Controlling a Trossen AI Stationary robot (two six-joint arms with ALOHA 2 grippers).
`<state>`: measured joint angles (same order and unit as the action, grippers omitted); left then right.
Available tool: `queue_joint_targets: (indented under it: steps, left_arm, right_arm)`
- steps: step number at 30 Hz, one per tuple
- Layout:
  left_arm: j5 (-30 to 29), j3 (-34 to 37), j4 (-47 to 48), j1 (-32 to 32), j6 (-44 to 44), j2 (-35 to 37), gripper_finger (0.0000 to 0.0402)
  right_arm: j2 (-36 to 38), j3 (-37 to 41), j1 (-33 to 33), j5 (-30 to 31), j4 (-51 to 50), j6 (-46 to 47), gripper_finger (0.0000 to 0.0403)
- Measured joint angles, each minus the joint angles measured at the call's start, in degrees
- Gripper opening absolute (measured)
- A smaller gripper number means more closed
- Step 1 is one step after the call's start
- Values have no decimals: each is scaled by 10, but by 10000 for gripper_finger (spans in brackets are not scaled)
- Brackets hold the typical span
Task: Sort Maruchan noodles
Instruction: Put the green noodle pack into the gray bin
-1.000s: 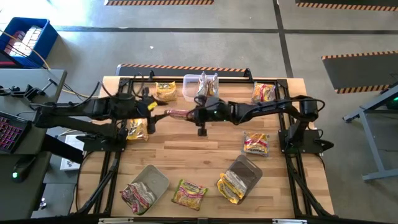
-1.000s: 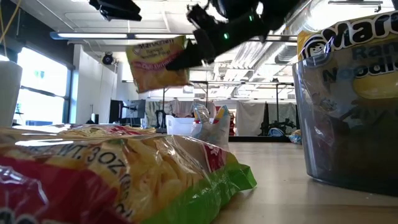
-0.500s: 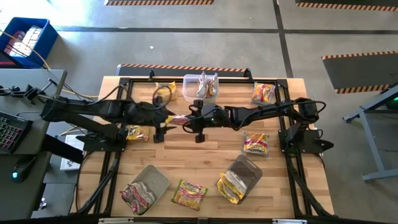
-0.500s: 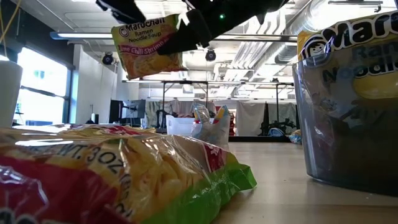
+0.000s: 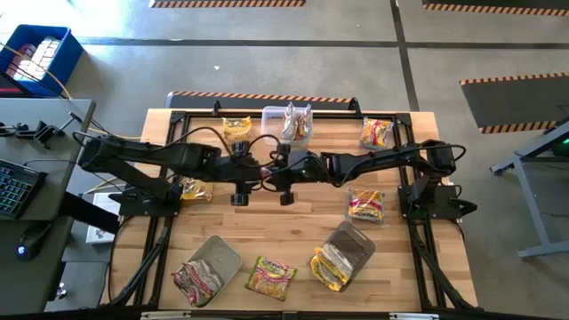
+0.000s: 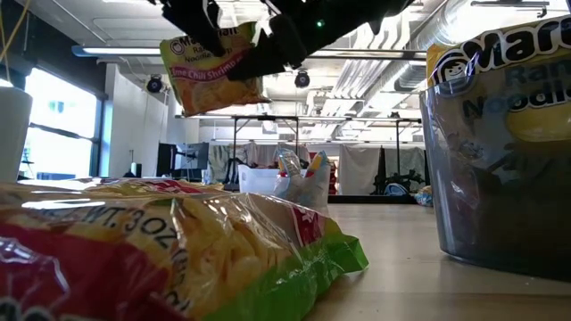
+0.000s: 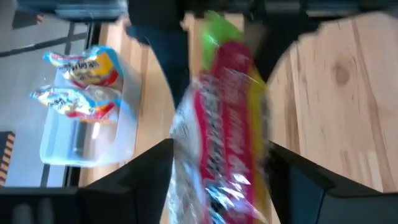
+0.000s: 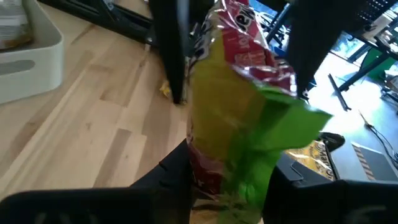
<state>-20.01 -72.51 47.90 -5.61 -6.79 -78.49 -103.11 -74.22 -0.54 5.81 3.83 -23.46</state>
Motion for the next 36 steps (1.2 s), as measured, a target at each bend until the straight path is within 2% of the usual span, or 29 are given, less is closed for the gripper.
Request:
queue_joint_targets:
  steps: [11, 16, 24, 26, 29, 31, 36]
  left_arm:
    - [4, -3, 18, -1, -25, -10, 131]
    - [4, -3, 23, -9, -29, 6, 89]
    - [2, -3, 68, -34, -13, 24, 86]
    - [26, -4, 93, -47, -8, 28, 86]
    - [93, -12, 141, -77, 8, 23, 86]
    - [104, -27, 168, -104, 26, 21, 86]
    - [147, -40, 188, -197, 55, 18, 86]
  right_arm:
    - [0, 0, 12, 3, 3, -11, 107]
    - [0, 0, 23, 55, 21, -9, 136]
    - [22, 0, 47, 142, 3, -26, 195]
    - [38, 0, 52, 168, -31, -39, 197]
    - [64, -1, 53, 199, -78, -23, 189]
    - [73, 4, 54, 203, -109, -2, 171]
    - [84, 53, 54, 214, -107, 57, 88]
